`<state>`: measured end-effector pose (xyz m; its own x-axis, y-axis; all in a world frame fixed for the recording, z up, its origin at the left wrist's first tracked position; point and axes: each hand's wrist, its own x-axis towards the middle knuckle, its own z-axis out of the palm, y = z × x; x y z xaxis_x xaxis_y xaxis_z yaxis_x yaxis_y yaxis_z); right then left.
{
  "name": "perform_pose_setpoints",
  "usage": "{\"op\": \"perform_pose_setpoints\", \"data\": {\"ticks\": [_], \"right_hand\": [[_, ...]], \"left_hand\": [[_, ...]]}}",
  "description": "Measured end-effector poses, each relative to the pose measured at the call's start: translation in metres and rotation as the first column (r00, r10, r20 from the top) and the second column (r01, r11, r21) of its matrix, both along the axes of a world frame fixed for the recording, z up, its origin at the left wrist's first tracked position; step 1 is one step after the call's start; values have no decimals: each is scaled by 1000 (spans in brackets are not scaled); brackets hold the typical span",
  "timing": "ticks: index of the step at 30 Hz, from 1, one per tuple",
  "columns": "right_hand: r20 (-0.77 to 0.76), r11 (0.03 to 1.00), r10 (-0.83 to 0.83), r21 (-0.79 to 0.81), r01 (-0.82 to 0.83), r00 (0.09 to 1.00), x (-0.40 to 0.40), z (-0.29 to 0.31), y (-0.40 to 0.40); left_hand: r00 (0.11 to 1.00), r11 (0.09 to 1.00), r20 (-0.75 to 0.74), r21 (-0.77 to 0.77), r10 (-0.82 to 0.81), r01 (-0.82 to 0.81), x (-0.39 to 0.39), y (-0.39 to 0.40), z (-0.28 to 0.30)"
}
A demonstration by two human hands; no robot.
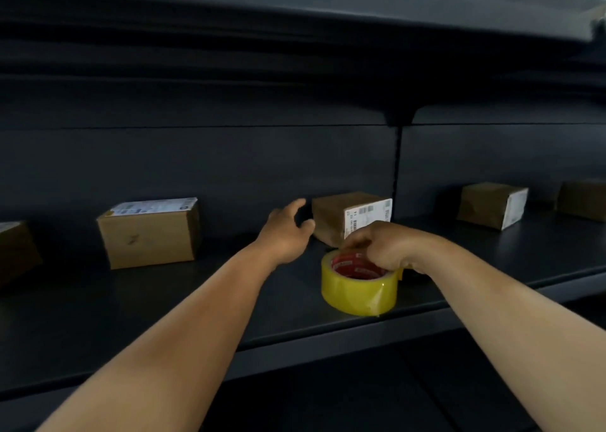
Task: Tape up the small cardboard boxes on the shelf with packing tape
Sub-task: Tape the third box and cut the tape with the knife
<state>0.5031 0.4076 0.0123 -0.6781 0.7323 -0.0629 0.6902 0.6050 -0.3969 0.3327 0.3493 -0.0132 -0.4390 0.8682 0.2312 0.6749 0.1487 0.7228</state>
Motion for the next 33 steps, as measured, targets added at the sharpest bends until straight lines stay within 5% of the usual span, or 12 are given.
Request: {"op": "perform_pose_setpoints", "data": {"ticks": [8, 13, 21, 29, 33], "right_hand": [[-2, 987, 161, -12, -161, 987, 13, -3, 46], [-5, 971, 233, -57, -233, 972, 21, 0, 65], [17, 972, 236, -22, -236, 972, 28, 2, 93], [78, 995, 97, -34, -95, 992, 19, 9, 105], [-197, 997, -31, -69, 18, 980, 2, 15, 107]], "left_hand": [[910, 994, -404, -92, -98, 66, 37, 75, 13], [855, 988, -513, -79, 77, -136, 32, 84, 13], [814, 937, -521, -71, 257, -341, 14, 60, 19], [855, 962, -494, -115, 160, -246, -2, 49, 15], [890, 967, -442, -158, 110, -198, -5, 48, 13]]}}
